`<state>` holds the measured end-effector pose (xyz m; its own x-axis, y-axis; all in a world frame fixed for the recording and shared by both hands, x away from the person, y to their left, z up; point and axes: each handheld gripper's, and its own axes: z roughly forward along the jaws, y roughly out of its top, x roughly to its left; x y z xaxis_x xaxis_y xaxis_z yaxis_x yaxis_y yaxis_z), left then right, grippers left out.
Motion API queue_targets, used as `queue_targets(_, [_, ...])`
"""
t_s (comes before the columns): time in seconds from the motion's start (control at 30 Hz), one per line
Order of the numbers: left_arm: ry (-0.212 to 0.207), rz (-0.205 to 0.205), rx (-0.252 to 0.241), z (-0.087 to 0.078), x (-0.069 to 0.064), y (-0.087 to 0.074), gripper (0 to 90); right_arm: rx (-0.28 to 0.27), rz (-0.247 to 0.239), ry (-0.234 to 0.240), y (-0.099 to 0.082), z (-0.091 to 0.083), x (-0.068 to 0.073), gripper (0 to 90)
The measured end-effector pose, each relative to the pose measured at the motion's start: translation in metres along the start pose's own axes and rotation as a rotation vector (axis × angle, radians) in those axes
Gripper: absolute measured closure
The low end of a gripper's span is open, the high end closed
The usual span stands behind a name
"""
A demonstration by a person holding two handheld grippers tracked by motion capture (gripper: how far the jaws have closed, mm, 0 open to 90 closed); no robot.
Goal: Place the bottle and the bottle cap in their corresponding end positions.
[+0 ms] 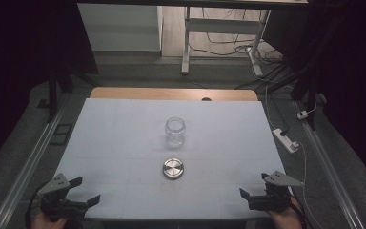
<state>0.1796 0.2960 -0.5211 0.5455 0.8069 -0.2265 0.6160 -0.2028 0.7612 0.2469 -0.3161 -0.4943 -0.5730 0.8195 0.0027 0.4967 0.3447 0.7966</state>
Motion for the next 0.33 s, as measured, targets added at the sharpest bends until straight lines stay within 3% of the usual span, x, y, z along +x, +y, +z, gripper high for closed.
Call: queue_targets(0.33, [0.023, -0.004, 0.050, 0.0028, -0.0009, -0.0015, 0.0, 0.005, 0.069, 0.014, -0.0070, -0.0099, -0.0070, 0.0])
